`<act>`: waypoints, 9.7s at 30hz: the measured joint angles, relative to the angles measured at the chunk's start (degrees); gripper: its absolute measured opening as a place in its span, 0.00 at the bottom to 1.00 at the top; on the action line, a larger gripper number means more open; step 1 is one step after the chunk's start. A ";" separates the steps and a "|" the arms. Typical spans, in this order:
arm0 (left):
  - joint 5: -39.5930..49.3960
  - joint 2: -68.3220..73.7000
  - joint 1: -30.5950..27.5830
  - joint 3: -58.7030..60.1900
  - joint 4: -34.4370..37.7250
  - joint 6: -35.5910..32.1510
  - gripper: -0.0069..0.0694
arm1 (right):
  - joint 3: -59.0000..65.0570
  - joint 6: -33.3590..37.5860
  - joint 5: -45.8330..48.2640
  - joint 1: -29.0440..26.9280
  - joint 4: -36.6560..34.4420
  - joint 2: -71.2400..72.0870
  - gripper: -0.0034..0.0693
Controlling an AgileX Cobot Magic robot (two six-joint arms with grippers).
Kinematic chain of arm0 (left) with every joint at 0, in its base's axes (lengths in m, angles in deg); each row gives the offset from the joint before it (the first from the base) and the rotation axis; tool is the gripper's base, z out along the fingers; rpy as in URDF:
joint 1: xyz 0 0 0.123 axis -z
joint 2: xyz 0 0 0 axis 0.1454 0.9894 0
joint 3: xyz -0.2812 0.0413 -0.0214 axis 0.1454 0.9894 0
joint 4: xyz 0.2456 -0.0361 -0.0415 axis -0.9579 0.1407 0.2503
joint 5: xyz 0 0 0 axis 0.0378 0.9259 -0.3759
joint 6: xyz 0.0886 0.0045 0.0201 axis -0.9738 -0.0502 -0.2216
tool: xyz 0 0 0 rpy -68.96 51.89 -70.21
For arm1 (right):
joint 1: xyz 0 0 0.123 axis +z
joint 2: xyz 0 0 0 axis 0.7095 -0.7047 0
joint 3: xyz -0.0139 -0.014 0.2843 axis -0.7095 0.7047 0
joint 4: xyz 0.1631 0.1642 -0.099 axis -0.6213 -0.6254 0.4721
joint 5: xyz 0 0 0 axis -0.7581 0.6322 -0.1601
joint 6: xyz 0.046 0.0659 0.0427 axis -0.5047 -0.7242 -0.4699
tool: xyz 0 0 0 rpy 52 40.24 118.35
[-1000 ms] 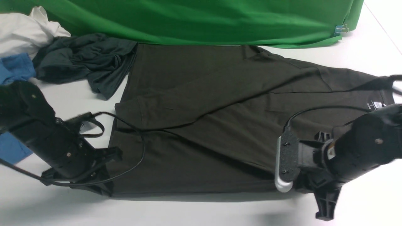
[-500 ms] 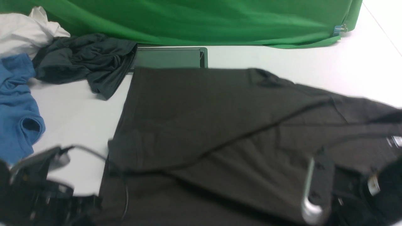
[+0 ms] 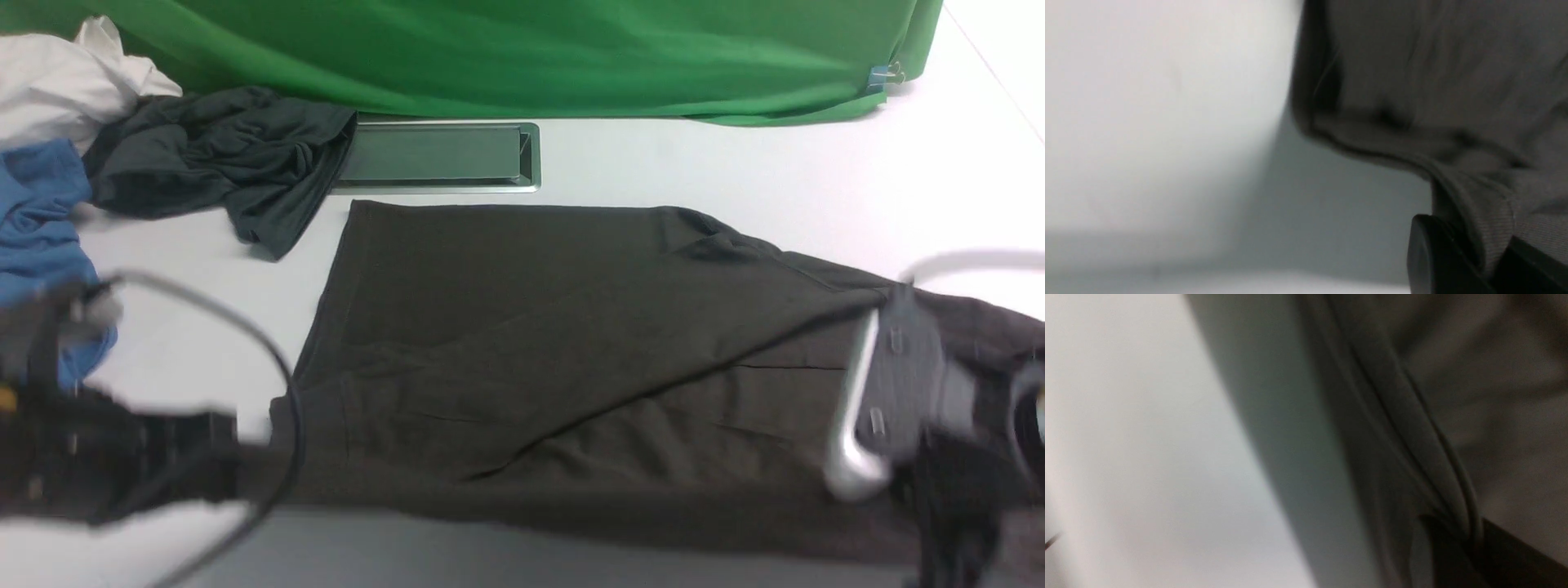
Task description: Fold a long-sleeved shirt on a white desktop.
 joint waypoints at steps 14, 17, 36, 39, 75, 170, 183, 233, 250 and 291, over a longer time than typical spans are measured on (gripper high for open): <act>-6.07 44.24 0.41 -45.10 0.59 -7.56 0.15 | -38.92 5.94 -1.70 -12.91 2.12 -38.47 0.12; -10.41 54.30 0.41 -52.86 1.42 -8.92 0.15 | -44.24 5.37 -4.74 -12.98 2.18 -46.62 0.12; -3.27 64.21 0.36 -75.39 2.99 -13.16 0.76 | -47.54 -11.22 -9.21 -13.95 4.95 -43.68 0.89; 0.09 61.35 0.36 -76.82 2.90 -15.25 0.87 | -47.61 -14.33 -8.28 -13.95 4.95 -39.87 0.84; 2.89 59.00 -5.35 -46.55 3.10 -1.54 0.64 | -41.11 -15.23 13.11 -3.76 -4.06 -30.45 0.44; -0.90 55.78 24.20 -47.04 10.47 -10.10 1.00 | -33.69 -23.31 0.78 -11.53 -4.51 -30.57 0.79; -1.93 59.14 24.17 -46.94 14.86 -14.03 0.99 | -53.05 -19.19 12.53 -12.07 -5.43 -54.50 0.71; -0.47 59.61 24.17 -46.90 16.79 -15.78 0.90 | -51.93 -19.40 16.65 -31.20 -11.95 -41.47 0.44; 3.65 59.61 24.17 -46.90 14.17 -15.95 0.87 | -27.08 -45.13 2.15 -35.00 24.25 -36.35 0.44; 9.47 25.50 5.70 -46.01 -2.16 -10.48 0.11 | -50.36 -35.31 -8.87 4.82 -6.49 -59.07 0.08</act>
